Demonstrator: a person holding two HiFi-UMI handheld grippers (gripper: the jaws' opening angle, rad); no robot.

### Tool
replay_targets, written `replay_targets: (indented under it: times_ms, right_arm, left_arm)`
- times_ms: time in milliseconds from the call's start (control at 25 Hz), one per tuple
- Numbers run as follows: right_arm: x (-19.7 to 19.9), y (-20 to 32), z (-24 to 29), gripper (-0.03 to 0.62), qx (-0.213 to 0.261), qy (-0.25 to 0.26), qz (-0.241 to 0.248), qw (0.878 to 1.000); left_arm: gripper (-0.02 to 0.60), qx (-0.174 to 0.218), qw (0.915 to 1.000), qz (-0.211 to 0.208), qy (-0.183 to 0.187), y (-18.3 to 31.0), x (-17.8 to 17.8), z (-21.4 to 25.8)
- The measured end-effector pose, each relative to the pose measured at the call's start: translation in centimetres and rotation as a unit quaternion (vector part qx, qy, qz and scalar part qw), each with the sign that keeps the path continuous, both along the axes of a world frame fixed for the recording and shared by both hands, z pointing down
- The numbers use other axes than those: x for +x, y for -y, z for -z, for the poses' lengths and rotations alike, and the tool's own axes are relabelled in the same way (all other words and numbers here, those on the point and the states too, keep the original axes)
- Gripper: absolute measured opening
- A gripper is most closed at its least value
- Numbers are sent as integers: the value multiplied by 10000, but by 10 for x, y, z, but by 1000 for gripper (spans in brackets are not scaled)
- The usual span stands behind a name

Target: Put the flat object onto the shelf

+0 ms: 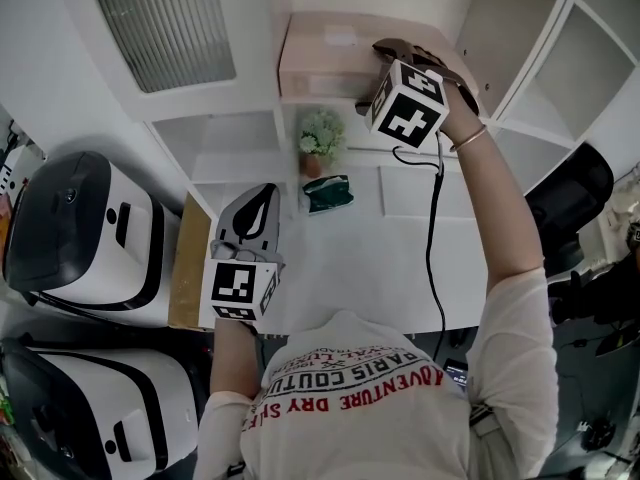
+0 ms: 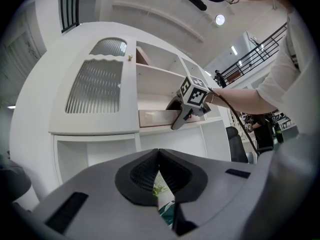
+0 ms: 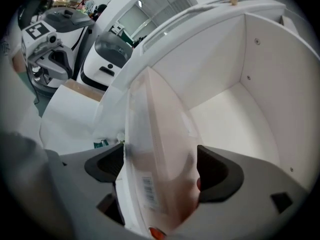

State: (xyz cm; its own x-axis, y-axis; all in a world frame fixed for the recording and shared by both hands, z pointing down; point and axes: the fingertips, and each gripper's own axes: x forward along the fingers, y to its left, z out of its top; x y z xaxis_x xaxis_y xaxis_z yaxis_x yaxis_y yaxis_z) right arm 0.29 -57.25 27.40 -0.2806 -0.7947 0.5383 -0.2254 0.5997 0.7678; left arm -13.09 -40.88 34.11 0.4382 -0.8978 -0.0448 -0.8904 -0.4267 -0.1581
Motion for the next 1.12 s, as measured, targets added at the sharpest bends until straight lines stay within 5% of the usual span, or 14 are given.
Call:
replay_targets:
  times_ms: [280,400,600,1120]
  right_arm:
    - [4,-40,23,435,225,617,-220,9976]
    - [13,-53,29,226,483,1048,-452,9923]
    - [32,-66,25,60,765,1773,-774,9781]
    - [61,-146,-14,28,1264,3786,-914,9123]
  left_arm:
    - [14,54,9999,-80,-45,-19,5,7]
    - [14,79,9999,-120,-75,-27,8,10]
    - [14,67,9998,-193,-87,-38,11,12]
    - [14,85,9994,-327,7,-48,17,20]
